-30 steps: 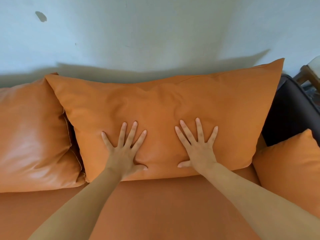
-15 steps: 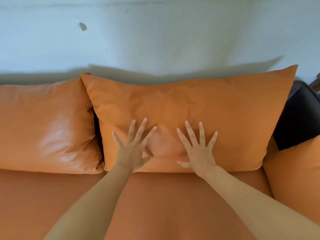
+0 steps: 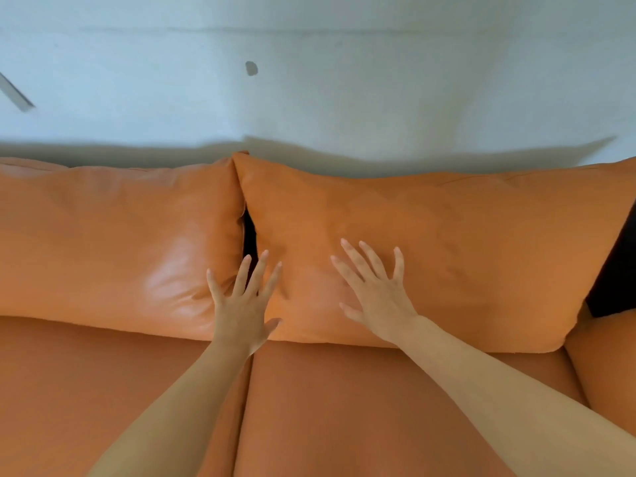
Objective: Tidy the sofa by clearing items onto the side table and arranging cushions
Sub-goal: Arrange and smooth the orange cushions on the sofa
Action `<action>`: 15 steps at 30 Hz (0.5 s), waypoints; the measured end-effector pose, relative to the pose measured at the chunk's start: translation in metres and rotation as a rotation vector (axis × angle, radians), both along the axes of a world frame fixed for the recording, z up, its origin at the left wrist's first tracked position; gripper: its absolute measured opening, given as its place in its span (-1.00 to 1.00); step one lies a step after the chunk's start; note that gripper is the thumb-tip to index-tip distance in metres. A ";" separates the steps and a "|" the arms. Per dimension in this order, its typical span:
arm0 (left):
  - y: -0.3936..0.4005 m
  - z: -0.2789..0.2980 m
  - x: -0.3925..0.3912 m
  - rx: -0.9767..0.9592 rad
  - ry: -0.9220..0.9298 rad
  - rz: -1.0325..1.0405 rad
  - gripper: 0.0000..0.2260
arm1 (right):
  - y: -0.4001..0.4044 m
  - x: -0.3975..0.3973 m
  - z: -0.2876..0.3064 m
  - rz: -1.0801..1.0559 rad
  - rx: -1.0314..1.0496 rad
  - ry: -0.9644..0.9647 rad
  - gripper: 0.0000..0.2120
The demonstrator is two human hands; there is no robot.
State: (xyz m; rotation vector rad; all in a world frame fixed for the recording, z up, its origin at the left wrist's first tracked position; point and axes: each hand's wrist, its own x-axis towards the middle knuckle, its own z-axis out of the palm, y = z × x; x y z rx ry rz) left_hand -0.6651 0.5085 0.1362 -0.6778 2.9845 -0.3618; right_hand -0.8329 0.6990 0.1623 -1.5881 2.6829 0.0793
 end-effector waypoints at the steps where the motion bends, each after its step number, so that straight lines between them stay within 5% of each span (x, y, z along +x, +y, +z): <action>1: -0.010 -0.002 0.008 0.001 -0.017 0.014 0.01 | -0.011 0.005 0.001 -0.013 -0.010 -0.008 -0.22; 11: -0.120 -0.005 0.034 0.024 -0.270 0.133 0.34 | -0.102 0.052 -0.019 -0.097 0.142 -0.012 0.11; 15: -0.144 -0.018 0.034 0.040 -0.301 0.077 0.33 | -0.116 0.055 -0.037 -0.176 0.227 0.052 0.17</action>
